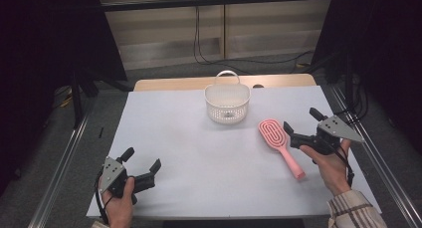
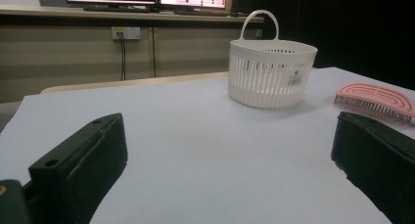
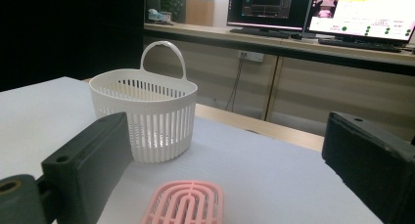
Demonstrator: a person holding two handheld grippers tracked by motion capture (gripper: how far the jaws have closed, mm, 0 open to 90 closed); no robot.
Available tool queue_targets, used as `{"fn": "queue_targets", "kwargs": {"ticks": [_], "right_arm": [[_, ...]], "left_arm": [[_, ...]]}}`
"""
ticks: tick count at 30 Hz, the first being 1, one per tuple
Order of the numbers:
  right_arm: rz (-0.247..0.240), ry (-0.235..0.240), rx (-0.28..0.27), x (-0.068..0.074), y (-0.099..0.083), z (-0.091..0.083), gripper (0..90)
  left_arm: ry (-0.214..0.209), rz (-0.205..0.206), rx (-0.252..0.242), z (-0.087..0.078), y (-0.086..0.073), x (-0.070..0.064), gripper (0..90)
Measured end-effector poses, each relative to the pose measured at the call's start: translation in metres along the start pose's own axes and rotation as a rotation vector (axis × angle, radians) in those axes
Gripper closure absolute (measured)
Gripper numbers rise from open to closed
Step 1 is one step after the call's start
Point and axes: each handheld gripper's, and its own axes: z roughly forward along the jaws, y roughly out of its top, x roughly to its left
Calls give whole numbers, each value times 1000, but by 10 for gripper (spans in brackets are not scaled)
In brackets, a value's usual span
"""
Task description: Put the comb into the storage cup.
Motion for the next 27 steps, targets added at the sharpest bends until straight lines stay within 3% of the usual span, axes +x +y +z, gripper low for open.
{"fn": "queue_targets", "kwargs": {"ticks": [3,6,9,17,27], "right_arm": [[9,-6,-16,-2,3,5,38],[27,-5,-26,-3,3,8,51],[32,-9,-19,-3,0,10,62],[21,2,-32,-3,-1,9,199],[49,23,-37,-1,-1,9,357]], "left_arm": [[-3,-7,1,0,0,0,3],[1,43,6,-1,2,-2,3],[-3,34,5,-1,1,-2,4],[-14,7,2,-1,1,-3,4],[-7,17,-3,-3,1,-1,4]]}}
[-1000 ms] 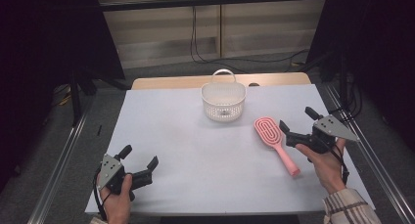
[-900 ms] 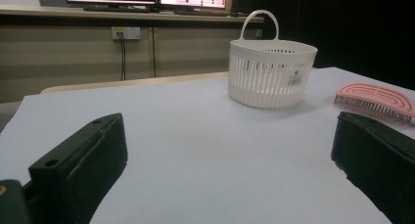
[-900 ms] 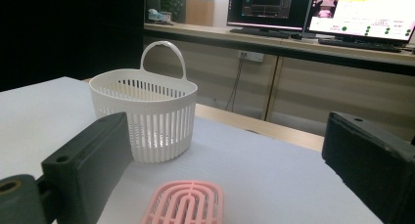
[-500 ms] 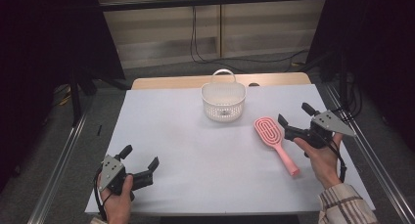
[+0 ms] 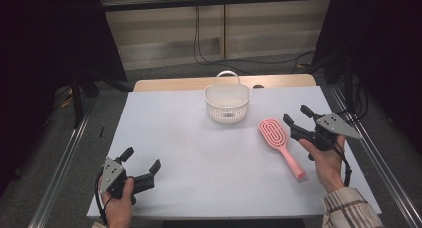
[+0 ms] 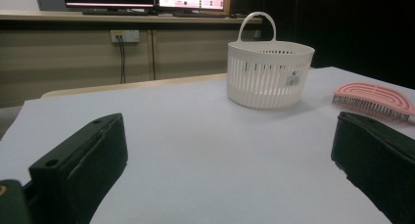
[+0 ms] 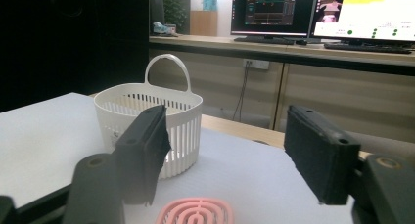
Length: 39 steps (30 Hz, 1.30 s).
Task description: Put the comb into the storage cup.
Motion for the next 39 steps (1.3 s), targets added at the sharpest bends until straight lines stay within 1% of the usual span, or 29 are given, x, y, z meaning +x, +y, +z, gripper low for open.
{"fn": "queue_targets", "kwargs": {"ticks": [2,3,4,5,8,9,10,11,12,14,17,18,20,21,22,23,24,25,26,27,28,29,30,31,32,35,36,37,39], "right_arm": [[8,5,2,-2,0,0,396],[8,5,2,-2,0,0,396],[7,12,5,-3,0,0,437],[12,16,5,-3,-1,0,448],[4,22,3,-3,0,0,533],[4,22,3,-3,0,0,533],[23,8,-4,-3,0,-2,572],[23,8,-4,-3,0,-2,572],[25,14,-5,-5,0,-2,626],[39,20,-5,-6,0,-3,686],[45,28,-3,-7,0,-3,715],[63,49,14,-7,1,-4,740],[54,60,35,-6,0,-3,765],[54,60,35,-6,0,-3,765],[48,68,56,-6,0,-3,800],[48,68,56,-6,0,-3,800],[53,75,78,-5,1,-3,808],[53,75,78,-5,1,-3,818],[67,82,114,-5,3,-4,828],[67,82,114,-5,3,-4,828],[67,87,141,-5,5,-5,850],[67,87,141,-5,5,-5,850],[74,90,174,-6,8,-6,868],[74,90,174,-6,8,-6,868],[82,103,207,-7,9,-7,892],[88,111,228,-7,10,-7,900],[88,113,241,-7,10,-7,900],[99,116,271,-7,10,-7,900],[98,119,292,-7,10,-7,900]], "left_arm": [[-2,2,-1,0,0,0,3],[-2,2,-1,0,0,0,4],[-1,6,1,0,0,-1,4],[1,12,3,0,0,-1,4],[-1,10,0,0,0,-2,4],[-2,14,1,0,0,-2,4],[-2,11,2,1,0,-3,4],[-2,11,2,1,0,-3,3],[-5,19,5,1,0,-3,4],[-2,14,1,1,0,-2,4],[-2,15,3,1,0,-2,4],[-4,15,3,1,0,-3,4],[-6,18,5,1,0,-3,4],[-6,15,7,2,-1,-3,4],[-9,24,21,3,-2,-4,5],[-9,24,21,3,-2,-4,6],[-12,22,19,4,-2,-4,7],[-13,23,21,5,-2,-4,7],[-14,17,15,5,-1,-4,6],[-14,15,15,4,-1,-4,6],[-14,22,18,3,-1,-3,7],[-14,22,18,3,-1,-3,6],[-13,20,14,3,-1,-3,7],[-13,20,14,3,-1,-3,6],[-9,19,17,3,-1,-3,6],[-13,8,23,4,-2,-2,7],[-10,9,19,4,-2,-3,7],[-10,14,13,3,-1,-2,8],[-11,16,10,3,-1,-3,8]]}}
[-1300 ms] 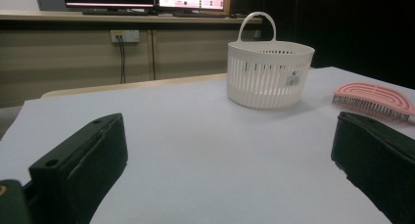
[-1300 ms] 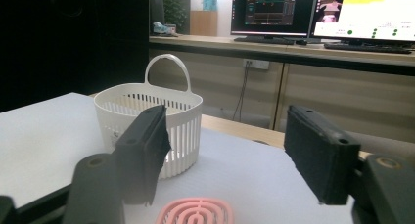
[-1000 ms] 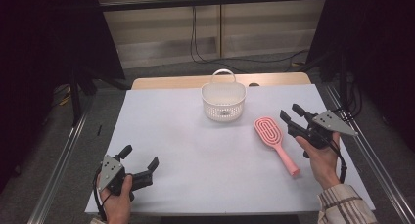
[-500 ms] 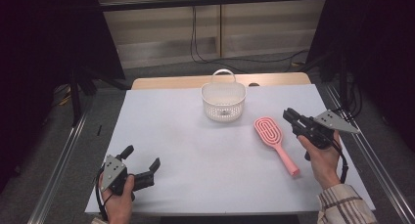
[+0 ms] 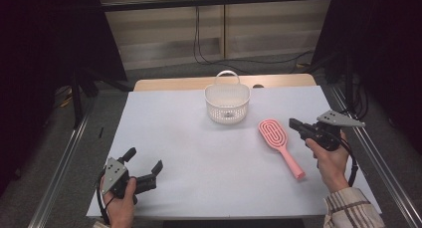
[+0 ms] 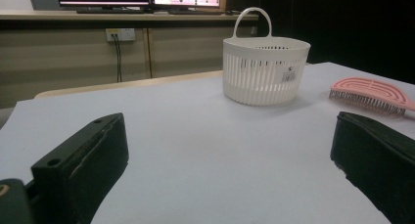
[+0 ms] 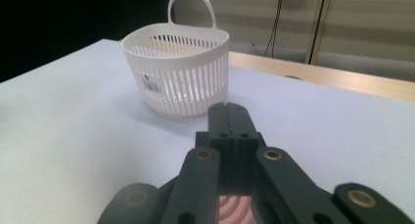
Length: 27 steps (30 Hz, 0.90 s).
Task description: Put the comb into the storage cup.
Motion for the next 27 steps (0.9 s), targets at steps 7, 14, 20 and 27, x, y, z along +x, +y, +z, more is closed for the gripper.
{"fn": "queue_targets", "kwargs": {"ticks": [7,14,20,27], "right_arm": [[15,-3,96,-3,-1,-5,900],[16,13,136,-7,-2,-6,900],[9,9,187,-7,-4,-5,900],[-9,62,268,-2,-3,-5,900]], "left_arm": [[-2,-1,-10,0,1,0,8],[0,3,-13,-1,1,0,8],[4,6,-10,-2,1,1,8],[1,5,-10,-1,1,1,8]]}}
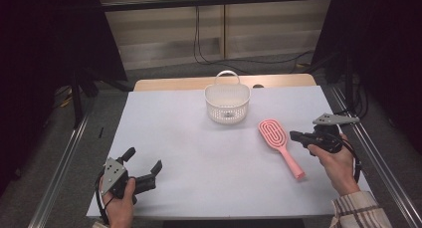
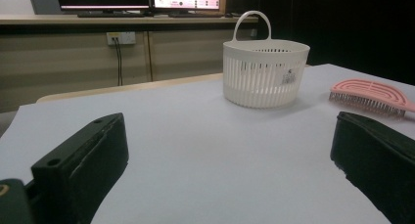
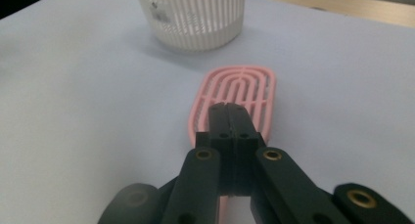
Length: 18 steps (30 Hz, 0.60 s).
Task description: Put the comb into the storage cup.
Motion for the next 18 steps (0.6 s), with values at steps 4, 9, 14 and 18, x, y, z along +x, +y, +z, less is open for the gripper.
{"fn": "queue_targets", "kwargs": {"ticks": [4,9,14,18], "right_arm": [[-26,37,85,11,-1,3,900],[-38,89,164,18,-6,8,900],[-41,101,209,19,-12,12,900],[-38,111,247,19,-17,13,900]], "left_arm": [[4,3,1,0,0,0,8],[2,-1,1,0,0,0,8],[1,-1,-2,1,0,0,8],[3,-1,-1,1,0,1,8]]}}
